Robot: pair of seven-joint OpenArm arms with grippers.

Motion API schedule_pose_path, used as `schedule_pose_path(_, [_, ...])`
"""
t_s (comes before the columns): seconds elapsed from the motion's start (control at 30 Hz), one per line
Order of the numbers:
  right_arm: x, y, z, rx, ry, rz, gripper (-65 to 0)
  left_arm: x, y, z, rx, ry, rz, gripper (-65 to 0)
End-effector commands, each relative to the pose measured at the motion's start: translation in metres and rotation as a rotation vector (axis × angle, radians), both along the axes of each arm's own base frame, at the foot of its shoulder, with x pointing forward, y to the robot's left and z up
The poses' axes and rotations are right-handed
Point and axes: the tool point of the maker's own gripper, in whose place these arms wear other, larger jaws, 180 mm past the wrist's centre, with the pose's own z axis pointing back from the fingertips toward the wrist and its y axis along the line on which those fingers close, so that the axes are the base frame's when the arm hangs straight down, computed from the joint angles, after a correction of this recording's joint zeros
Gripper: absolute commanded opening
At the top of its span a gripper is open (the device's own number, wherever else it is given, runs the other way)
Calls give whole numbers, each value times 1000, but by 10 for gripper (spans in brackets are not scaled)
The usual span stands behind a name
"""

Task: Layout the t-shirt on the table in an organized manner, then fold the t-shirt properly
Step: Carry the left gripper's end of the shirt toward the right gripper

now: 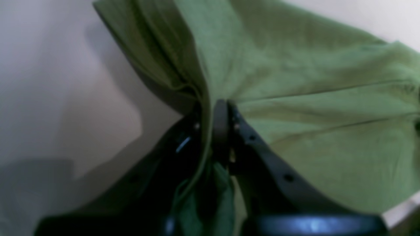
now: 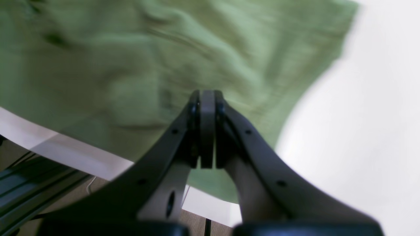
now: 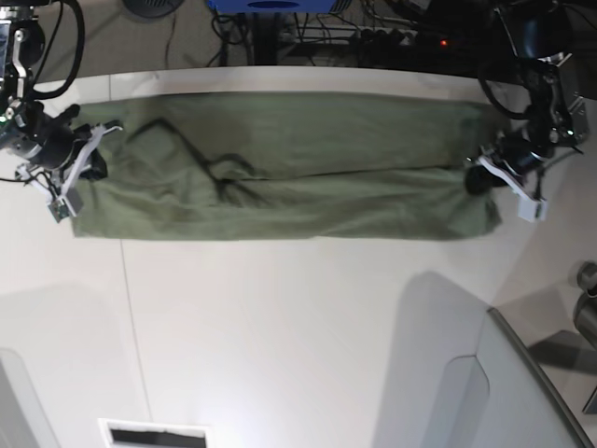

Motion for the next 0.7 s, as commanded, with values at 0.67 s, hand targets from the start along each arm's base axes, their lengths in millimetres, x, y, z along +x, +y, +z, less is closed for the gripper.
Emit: schedule_pose_path(0.67, [10,-4,10,-5,-42,4,-650,9,-160,33,289,-30,-169,-650])
